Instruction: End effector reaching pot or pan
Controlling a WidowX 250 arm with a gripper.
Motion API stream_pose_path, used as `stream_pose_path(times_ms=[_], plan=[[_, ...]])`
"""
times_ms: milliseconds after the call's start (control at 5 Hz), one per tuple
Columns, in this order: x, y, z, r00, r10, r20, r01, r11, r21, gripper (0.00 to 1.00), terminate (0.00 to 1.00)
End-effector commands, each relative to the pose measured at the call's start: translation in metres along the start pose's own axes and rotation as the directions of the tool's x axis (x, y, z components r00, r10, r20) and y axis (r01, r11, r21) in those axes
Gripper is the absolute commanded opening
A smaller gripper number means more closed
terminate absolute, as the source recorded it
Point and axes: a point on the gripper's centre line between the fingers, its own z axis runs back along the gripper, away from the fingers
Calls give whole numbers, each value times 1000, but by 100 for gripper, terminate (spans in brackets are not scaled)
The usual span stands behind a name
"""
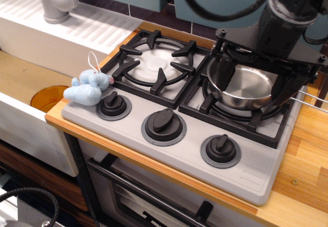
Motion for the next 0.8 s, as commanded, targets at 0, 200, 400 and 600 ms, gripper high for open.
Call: stream_pose_path(times_ms=[0, 200, 400, 600], plan=[[30, 9, 1, 997, -15, 78, 18, 999, -34, 100, 0], [36, 20, -3, 994, -39, 105, 43, 999, -32, 100, 0], [47, 24, -13, 991, -39, 128, 43, 999, -31, 100, 0], [59, 22, -34, 985, -53, 167, 64, 996, -61, 100, 0]])
